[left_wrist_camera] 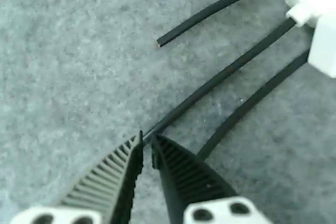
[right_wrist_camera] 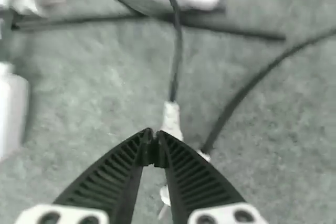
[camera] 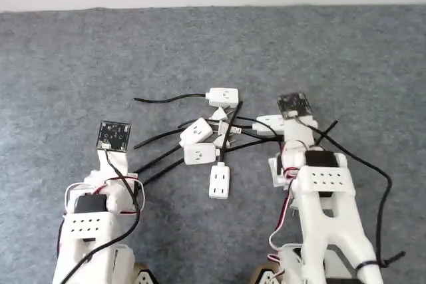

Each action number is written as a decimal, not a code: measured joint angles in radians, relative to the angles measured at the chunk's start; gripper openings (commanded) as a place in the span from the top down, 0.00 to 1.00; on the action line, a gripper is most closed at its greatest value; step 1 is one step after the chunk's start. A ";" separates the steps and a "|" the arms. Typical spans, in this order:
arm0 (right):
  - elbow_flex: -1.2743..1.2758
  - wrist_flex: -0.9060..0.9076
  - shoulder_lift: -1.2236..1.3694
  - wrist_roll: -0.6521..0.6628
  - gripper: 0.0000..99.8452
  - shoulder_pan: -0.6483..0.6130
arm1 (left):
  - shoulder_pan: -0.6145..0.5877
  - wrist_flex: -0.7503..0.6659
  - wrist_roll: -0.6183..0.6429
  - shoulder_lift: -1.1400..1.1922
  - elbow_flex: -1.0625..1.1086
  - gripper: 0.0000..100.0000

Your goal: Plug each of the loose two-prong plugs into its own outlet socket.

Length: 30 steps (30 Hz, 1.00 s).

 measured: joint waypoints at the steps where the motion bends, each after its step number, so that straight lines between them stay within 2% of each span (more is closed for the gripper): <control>1: 0.003 0.002 0.021 0.009 0.99 0.017 | 0.000 0.000 0.000 0.000 0.000 0.98; 12: -0.100 -0.003 0.270 0.075 0.99 0.180 | 0.000 0.000 -0.002 0.000 0.000 0.98; 23: -0.097 0.006 0.212 0.063 0.99 0.186 | 0.000 0.000 -0.002 0.000 0.000 0.98; 30: -0.097 0.006 0.115 0.023 0.99 0.087 | 0.000 0.000 -0.002 0.000 0.000 0.98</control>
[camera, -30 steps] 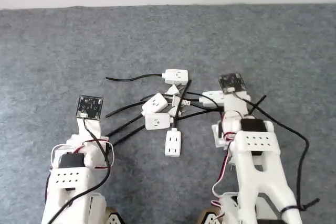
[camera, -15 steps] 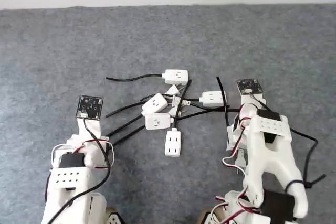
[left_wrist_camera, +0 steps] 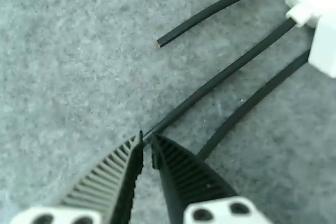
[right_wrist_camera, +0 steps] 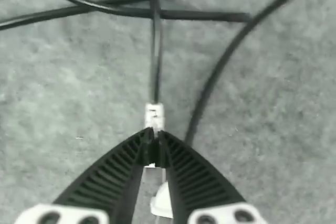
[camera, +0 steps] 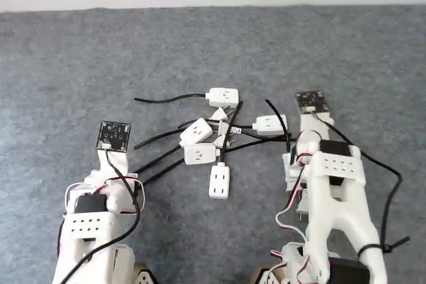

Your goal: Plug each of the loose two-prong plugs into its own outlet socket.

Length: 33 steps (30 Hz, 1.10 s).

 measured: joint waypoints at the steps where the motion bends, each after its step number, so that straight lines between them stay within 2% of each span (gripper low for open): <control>1: 0.000 0.000 -0.008 0.000 0.99 -0.005 | 0.000 0.000 0.000 0.000 0.000 0.98; 6: 0.000 0.002 -0.014 0.000 0.98 -0.003 | 0.000 0.000 0.000 0.000 0.000 0.98; 11: 0.000 0.002 -0.014 0.000 0.89 -0.014 | 0.000 0.000 -0.003 0.000 0.000 0.98; 16: 0.000 0.002 -0.014 0.000 0.89 -0.015 | 0.000 0.000 -0.003 0.000 0.000 0.97; 22: 0.000 -0.018 0.021 0.000 0.89 -0.075 | 0.000 0.000 -0.003 0.000 0.000 0.97; 33: -0.055 -0.037 0.209 -0.003 0.89 -0.049 | 0.000 0.000 -0.003 0.000 0.000 0.97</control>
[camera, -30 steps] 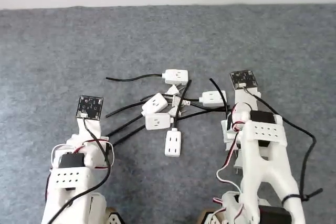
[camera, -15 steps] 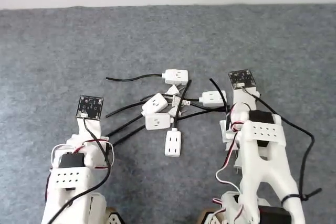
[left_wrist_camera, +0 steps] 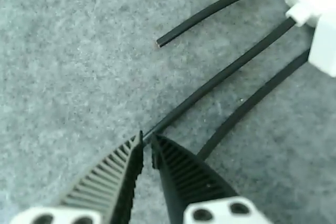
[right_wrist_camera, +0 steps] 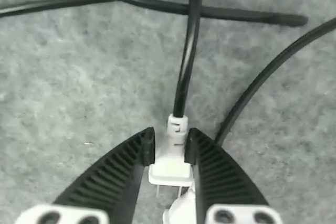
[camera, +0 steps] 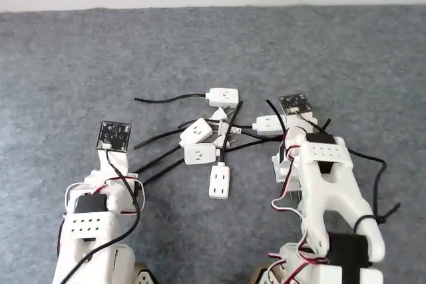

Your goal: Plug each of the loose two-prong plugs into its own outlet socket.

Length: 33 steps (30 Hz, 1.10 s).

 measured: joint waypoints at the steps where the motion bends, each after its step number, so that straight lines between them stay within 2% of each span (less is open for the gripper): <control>1: 0.000 -0.005 0.000 0.000 0.89 0.005 | 0.000 0.000 0.000 0.000 0.000 0.97; 33: -0.058 -0.026 0.098 0.029 0.89 -0.008 | 0.000 0.000 -0.002 0.000 0.000 0.97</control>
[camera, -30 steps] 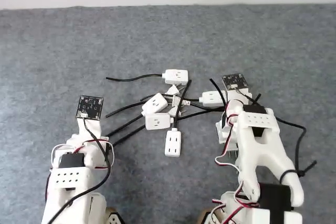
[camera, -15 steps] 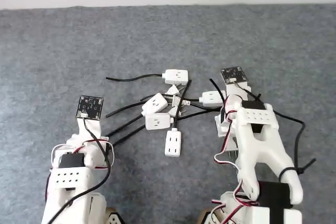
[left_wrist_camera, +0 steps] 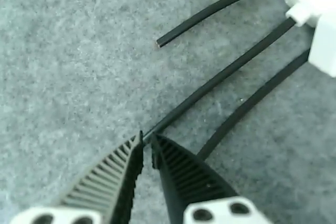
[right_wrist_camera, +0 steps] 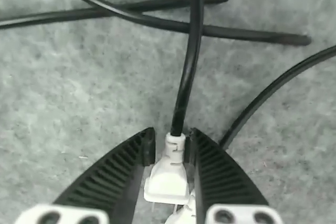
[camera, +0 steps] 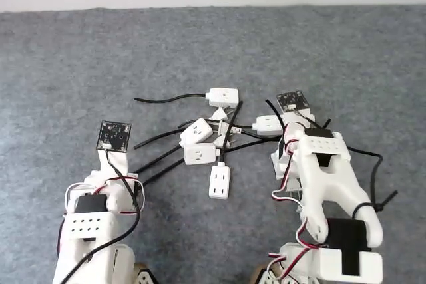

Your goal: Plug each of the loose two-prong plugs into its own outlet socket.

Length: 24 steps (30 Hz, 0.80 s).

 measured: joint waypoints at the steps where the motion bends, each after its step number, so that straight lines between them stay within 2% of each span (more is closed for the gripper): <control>1: 0.000 0.000 0.000 0.000 0.89 0.000 | 0.000 0.000 0.000 0.000 0.000 0.97; 24: -0.035 -0.003 0.009 0.005 0.89 0.000 | 0.000 0.000 0.000 0.000 0.000 0.97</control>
